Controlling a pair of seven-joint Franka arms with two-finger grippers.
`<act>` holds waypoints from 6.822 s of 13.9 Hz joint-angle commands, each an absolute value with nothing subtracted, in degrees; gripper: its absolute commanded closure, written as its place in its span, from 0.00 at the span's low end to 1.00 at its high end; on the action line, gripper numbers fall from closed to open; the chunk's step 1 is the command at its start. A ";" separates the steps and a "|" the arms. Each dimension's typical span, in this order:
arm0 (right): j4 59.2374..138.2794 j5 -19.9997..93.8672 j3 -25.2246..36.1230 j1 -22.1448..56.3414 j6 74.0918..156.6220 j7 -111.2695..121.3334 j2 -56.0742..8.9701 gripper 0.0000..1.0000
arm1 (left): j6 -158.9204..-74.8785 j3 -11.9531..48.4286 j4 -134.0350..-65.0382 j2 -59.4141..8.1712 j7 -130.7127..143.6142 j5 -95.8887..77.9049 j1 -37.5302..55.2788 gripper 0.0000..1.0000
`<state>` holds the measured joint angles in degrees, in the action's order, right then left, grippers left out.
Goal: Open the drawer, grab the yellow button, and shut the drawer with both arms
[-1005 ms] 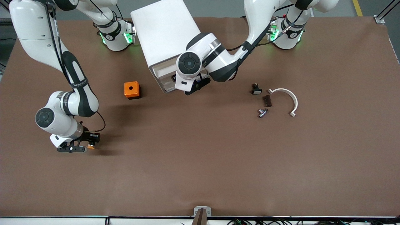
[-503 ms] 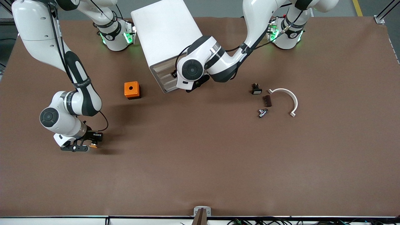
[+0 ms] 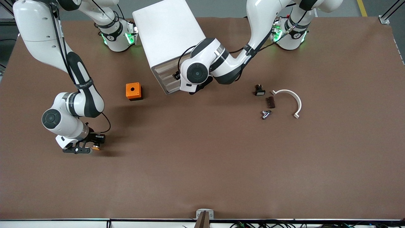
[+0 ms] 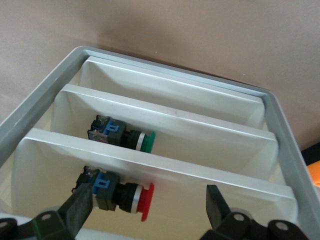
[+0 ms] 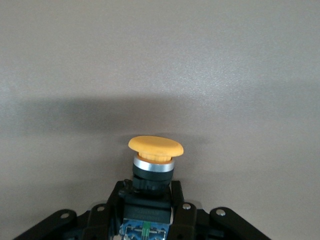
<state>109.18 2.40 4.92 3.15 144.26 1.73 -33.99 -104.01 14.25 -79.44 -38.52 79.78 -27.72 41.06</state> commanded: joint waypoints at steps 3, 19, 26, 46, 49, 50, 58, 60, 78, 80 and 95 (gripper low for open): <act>109.60 2.02 4.92 2.81 145.20 4.83 -33.84 0.97 | -104.24 14.15 -79.45 -34.90 79.28 -18.57 38.41 0.00; 109.07 2.55 5.01 2.81 144.06 3.87 -32.96 0.00 | -83.60 13.80 -78.84 -12.49 43.27 -6.26 9.24 0.00; 106.71 2.55 5.01 3.34 127.57 1.16 -25.33 0.00 | -80.35 13.89 -78.92 -8.88 25.33 -4.22 -2.10 0.00; 91.32 0.44 5.27 2.46 91.50 2.19 -6.77 0.00 | -86.39 -1.23 -95.98 6.59 7.29 -4.13 1.58 0.00; 90.36 0.44 5.01 2.55 91.05 2.37 -6.68 0.00 | -86.66 -1.05 -92.64 5.37 7.29 -2.02 1.67 0.00; 88.87 0.44 5.01 2.90 90.97 2.29 -7.03 0.00 | -86.75 -1.05 -91.68 5.01 7.29 -1.93 1.67 0.00; 86.49 0.35 5.27 1.85 90.88 2.29 -7.29 0.00 | -86.75 -0.62 -86.04 0.97 6.86 -0.79 2.55 0.00; 86.13 0.18 5.27 1.76 90.35 2.37 -7.29 0.00 | -86.66 -0.62 -86.04 0.88 6.33 -0.79 2.46 0.00; 78.40 5.09 5.27 -2.90 79.02 3.42 -7.03 0.00 | -86.40 -0.53 -86.22 0.18 7.30 -1.49 2.37 0.00; 78.49 4.58 4.92 -2.64 78.40 3.43 -6.25 0.00 | -86.31 -0.53 -86.22 0.18 7.38 -1.58 2.37 0.00; 82.53 1.23 5.10 -0.18 78.40 1.41 -2.29 0.00 | -86.31 -0.53 -86.40 0.18 7.38 -1.67 2.29 0.00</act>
